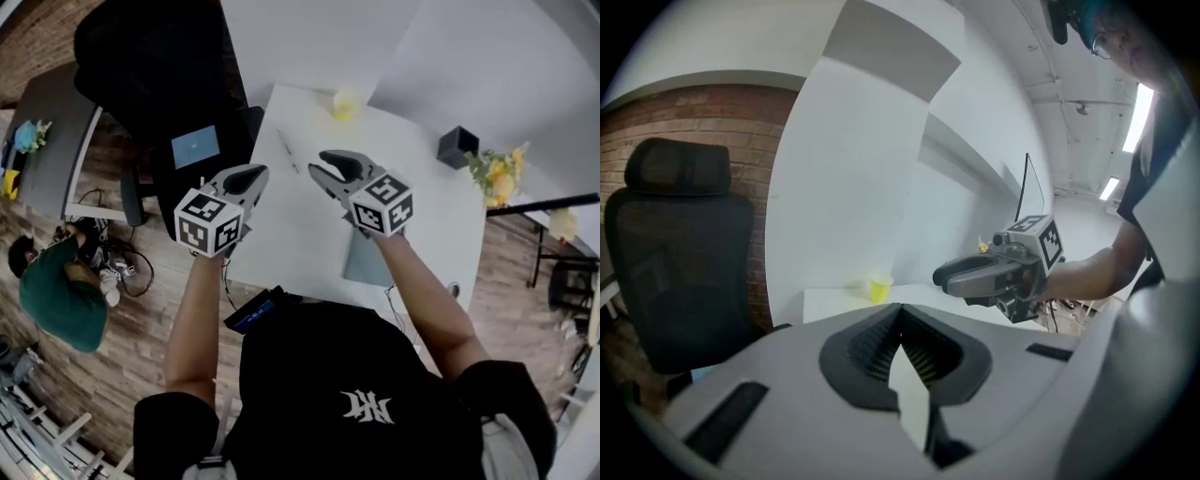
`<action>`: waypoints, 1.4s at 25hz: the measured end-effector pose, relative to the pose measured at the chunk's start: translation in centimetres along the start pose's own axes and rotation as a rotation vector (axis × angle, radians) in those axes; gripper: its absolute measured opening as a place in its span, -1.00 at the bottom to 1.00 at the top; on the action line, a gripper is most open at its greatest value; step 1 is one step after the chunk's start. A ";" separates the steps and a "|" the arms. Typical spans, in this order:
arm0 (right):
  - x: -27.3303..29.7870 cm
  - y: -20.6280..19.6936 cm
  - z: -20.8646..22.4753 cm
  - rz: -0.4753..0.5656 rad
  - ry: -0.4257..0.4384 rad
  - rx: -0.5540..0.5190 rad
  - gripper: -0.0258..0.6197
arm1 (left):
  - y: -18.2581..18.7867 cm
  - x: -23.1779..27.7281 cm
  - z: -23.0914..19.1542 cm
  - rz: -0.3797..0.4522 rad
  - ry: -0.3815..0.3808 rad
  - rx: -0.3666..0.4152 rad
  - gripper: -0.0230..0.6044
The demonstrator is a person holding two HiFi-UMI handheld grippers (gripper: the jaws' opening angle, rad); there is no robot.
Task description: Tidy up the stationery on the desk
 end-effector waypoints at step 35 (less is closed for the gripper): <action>17.3 -10.0 8.2 -0.533 -0.185 0.168 -0.47 | -8.1 11.2 -9.0 0.012 -0.235 -0.209 -0.92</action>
Point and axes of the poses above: the fingertips, and each gripper's own axes: x forward along the fingers, z to its right, y out of its top, the point moved 4 cm from there along -x, backward along the fingers, and after that the axes turned 8 degrees about -z, right-handed, at the moved point
